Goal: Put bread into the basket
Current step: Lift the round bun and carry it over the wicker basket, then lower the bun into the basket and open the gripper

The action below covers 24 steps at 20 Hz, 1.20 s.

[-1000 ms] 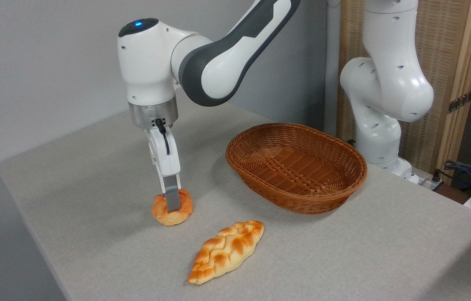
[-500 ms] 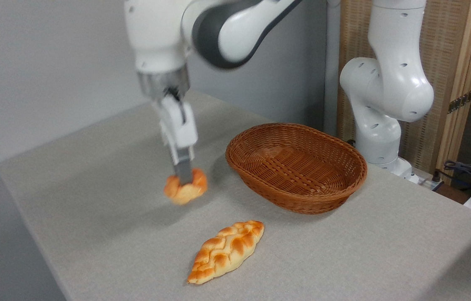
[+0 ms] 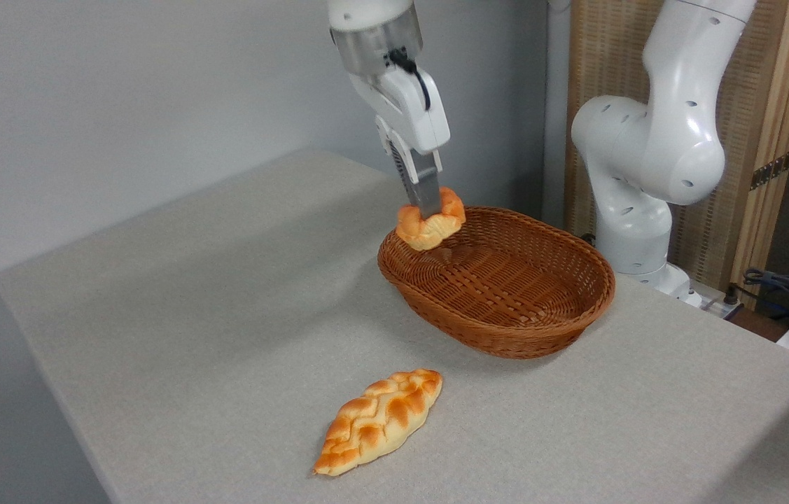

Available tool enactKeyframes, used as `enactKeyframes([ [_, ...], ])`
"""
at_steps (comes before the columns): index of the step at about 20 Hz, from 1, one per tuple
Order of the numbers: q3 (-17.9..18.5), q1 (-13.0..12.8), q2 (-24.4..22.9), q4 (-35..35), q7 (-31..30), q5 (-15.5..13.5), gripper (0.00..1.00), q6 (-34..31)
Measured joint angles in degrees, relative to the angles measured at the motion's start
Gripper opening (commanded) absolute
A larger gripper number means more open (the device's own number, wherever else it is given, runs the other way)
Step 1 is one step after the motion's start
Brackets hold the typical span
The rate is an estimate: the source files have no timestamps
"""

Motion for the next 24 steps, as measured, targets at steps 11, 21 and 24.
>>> enactKeyframes([
  [11, -4.51, -6.47, 0.76, -11.16, 0.06, 0.53, 1.0, 7.57],
  [21, -4.52, -9.58, 2.54, -12.05, 0.07, 0.52, 1.0, 9.41],
  [24, -4.11, -9.33, 2.37, -11.27, 0.07, 0.54, 1.0, 8.19],
])
